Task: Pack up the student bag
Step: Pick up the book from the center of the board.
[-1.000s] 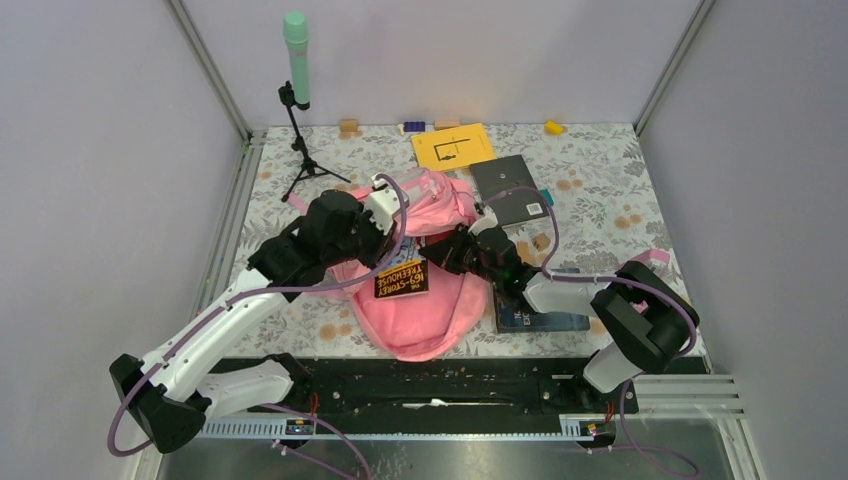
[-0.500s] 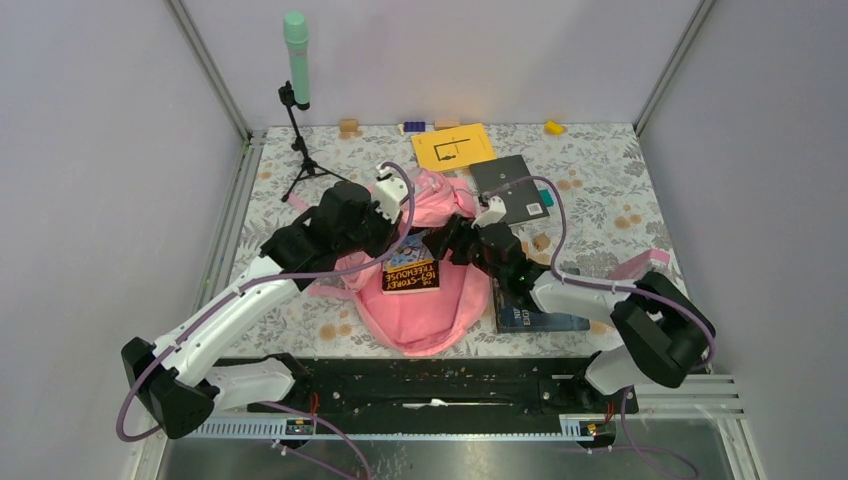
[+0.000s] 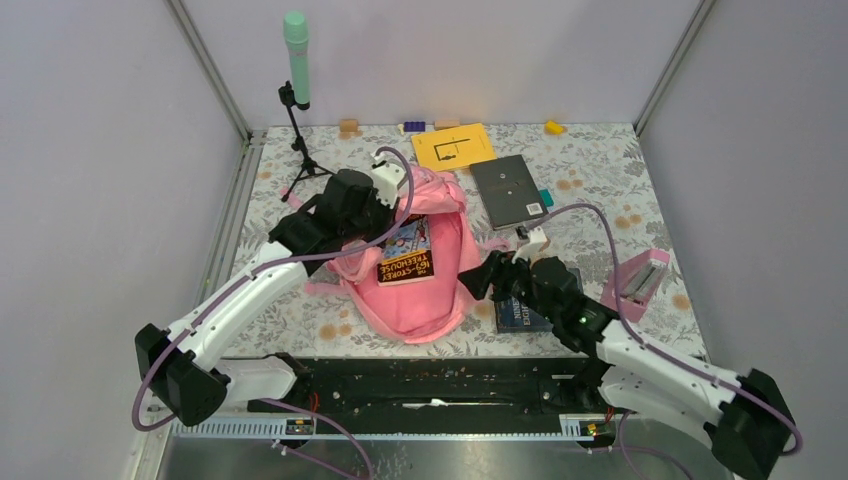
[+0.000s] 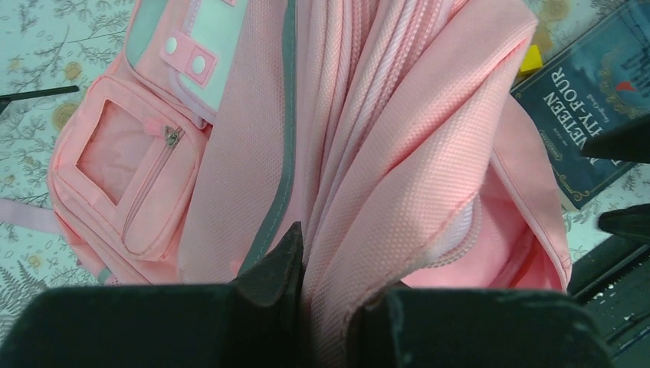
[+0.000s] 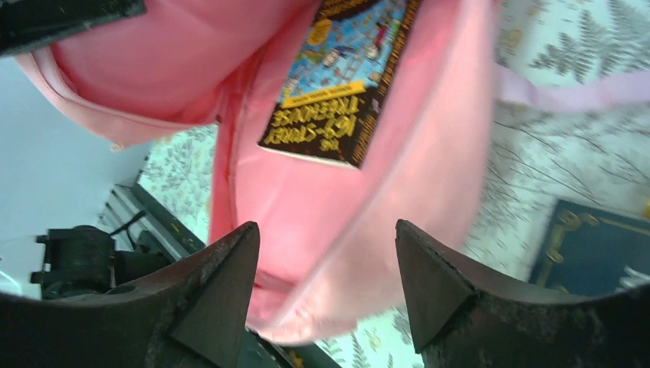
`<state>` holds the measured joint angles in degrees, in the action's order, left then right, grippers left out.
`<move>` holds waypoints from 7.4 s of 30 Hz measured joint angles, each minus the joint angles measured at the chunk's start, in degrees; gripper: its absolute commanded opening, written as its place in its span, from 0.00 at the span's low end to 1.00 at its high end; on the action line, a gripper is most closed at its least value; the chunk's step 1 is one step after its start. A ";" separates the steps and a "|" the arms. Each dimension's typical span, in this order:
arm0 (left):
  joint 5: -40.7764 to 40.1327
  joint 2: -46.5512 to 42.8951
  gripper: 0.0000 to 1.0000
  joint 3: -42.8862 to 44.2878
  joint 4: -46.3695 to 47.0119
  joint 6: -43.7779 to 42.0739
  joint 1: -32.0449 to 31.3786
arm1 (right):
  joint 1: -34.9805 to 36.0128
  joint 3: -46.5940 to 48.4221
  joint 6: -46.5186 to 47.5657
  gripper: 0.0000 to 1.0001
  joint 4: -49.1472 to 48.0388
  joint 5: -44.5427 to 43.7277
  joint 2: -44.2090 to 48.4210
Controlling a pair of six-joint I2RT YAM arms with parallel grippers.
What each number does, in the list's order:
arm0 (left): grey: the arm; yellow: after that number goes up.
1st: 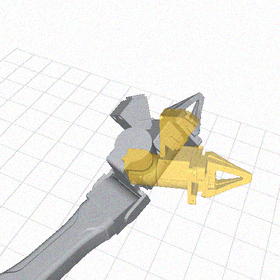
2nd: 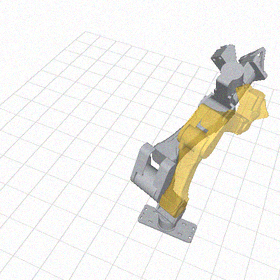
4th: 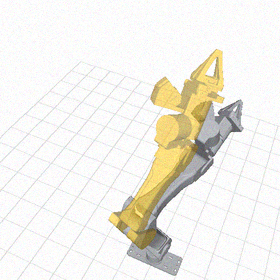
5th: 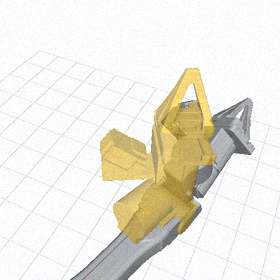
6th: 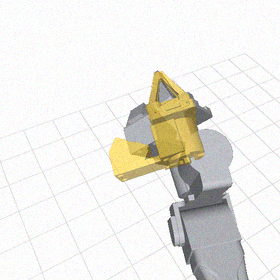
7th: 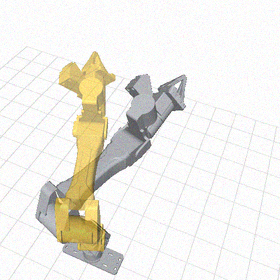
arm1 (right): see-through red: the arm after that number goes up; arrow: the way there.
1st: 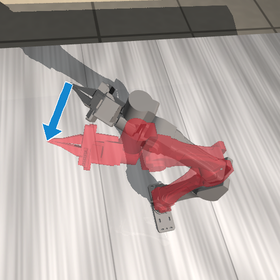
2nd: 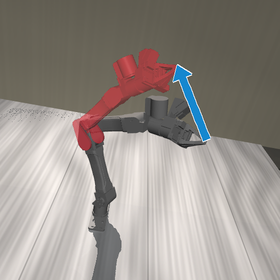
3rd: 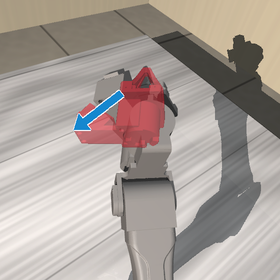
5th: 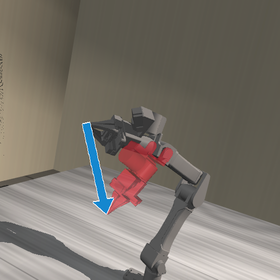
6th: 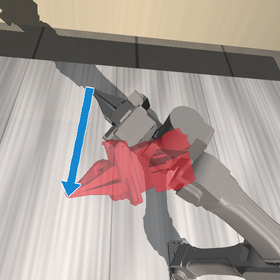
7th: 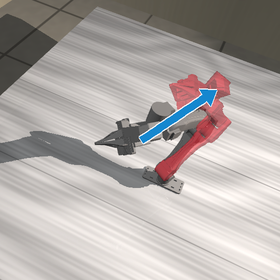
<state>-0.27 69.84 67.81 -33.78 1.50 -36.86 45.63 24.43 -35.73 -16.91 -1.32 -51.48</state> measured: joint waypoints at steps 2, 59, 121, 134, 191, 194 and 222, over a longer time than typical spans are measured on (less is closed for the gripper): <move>-0.57 0.00 0.00 -0.07 0.04 -0.09 0.35 | 0.02 -0.42 0.87 0.71 6.10 -1.77 5.01; -5.77 -5.51 0.52 -2.84 -3.32 -1.66 1.31 | 0.63 19.17 1.84 0.00 28.83 -38.05 -37.03; 15.61 33.03 0.28 -22.12 78.31 50.84 -26.43 | -2.56 0.17 5.03 0.00 18.69 -21.24 13.75; 14.01 26.93 0.00 -21.35 66.18 42.05 -26.51 | -2.82 2.67 11.67 0.95 22.73 -19.96 16.50; 44.68 -9.05 0.00 -12.13 -5.07 -6.64 -16.76 | -5.86 18.25 35.34 0.90 29.75 55.71 2.21; 44.61 -9.14 0.00 -12.13 -5.07 -6.60 -16.39 | -5.57 18.21 35.21 0.81 31.52 57.44 2.38; 25.16 -14.62 0.99 -11.61 2.29 -5.77 -14.97 | -6.51 14.49 26.14 0.00 33.18 26.51 16.39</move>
<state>24.88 55.22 56.21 -31.48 -4.27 -51.83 39.11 38.92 -9.58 16.27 25.19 -35.09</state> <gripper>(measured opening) 0.985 0.265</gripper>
